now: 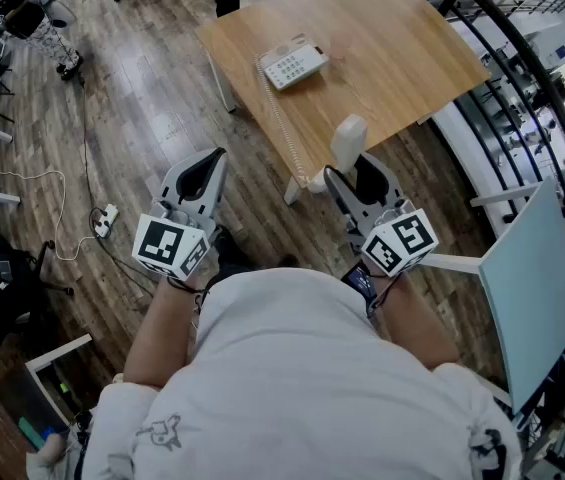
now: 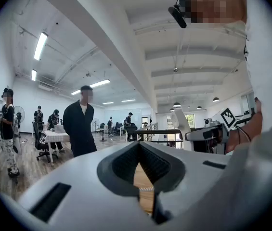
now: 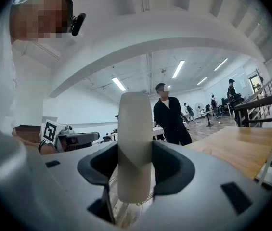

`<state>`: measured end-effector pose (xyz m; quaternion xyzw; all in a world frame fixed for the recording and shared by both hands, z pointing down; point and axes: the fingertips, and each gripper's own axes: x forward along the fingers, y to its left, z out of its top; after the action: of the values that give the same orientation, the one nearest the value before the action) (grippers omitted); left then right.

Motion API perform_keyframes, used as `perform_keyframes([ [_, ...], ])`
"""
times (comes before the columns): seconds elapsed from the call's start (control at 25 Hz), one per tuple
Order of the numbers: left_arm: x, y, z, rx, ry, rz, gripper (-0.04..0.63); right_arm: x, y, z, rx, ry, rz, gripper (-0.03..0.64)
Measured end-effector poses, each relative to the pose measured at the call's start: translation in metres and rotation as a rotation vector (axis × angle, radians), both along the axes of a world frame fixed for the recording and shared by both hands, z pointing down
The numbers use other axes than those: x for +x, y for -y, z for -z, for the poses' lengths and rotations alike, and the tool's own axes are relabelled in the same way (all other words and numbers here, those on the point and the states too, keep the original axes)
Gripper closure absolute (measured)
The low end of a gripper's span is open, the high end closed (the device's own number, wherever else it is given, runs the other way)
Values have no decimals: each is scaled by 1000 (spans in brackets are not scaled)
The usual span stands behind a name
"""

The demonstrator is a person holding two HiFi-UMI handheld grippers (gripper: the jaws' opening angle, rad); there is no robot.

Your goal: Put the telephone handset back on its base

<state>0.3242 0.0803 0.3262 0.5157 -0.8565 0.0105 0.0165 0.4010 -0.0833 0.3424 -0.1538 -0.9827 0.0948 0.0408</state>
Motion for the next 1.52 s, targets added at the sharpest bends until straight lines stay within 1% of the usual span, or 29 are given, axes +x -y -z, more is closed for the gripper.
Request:
perform_keyframes([
  [0.28,-10,3,-2,-5,-6,-6,589,-10,1,-2,-5,-6,-4,394],
  [0.64,-43,-9,-7,-3,-19,-19,589,-41,-11,1,6,-5,-18,394],
  [0.8,-67,-23,-12,-1,-22,-28,589,-64,-20,-2,13,-10,-32,394],
  [1.2,-151,-85,-10,9,-23,-83,589,-145,-69,5,19,-10,-121,394],
  [1.4,-180,-110,-7,11,-25,-126,589,-172,-85,11,14,-3,-187,394],
  [1.52,-194,-119,-8,9,-28,-138,589,-184,-91,9,13,-10,-207,394],
])
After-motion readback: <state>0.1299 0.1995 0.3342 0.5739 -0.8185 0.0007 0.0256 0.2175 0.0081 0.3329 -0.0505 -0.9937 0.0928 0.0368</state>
